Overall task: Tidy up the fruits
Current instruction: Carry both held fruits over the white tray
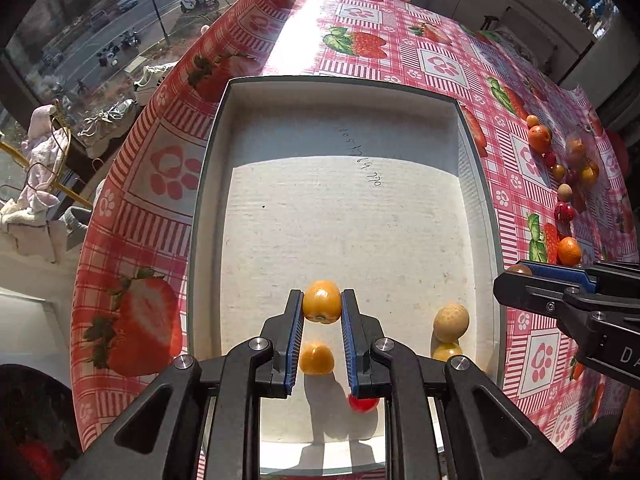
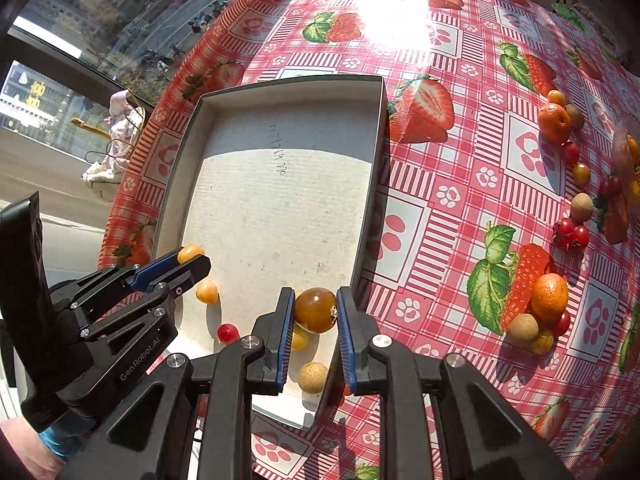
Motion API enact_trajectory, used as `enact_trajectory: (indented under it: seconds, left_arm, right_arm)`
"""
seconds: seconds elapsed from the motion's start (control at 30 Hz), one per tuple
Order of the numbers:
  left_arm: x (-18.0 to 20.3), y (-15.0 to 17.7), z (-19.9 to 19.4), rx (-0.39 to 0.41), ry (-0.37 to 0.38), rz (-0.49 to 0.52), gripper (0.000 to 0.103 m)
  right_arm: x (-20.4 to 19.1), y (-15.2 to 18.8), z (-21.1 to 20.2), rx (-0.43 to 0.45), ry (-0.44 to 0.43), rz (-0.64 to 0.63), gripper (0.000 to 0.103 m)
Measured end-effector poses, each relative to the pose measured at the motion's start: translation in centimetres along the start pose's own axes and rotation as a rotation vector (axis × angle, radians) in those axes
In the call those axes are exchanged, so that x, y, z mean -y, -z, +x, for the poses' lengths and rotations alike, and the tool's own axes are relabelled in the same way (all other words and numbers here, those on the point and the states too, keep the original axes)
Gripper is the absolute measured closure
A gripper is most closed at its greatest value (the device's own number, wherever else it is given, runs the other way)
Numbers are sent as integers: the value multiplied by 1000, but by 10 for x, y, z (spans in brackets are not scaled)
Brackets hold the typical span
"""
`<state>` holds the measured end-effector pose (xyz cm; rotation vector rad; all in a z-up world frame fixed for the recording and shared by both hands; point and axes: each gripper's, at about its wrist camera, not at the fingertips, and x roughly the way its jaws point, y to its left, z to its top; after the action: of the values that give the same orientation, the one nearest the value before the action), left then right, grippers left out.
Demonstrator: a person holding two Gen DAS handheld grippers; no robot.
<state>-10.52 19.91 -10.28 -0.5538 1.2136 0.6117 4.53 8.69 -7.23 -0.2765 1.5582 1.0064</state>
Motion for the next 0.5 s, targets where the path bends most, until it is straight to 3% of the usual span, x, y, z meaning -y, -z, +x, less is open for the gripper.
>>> enact_trajectory:
  seconds: [0.5]
  left_arm:
    - [-4,-1,27,-64,-50,49,83]
  right_arm:
    - [-23,-18,68,-104,73,-57,78]
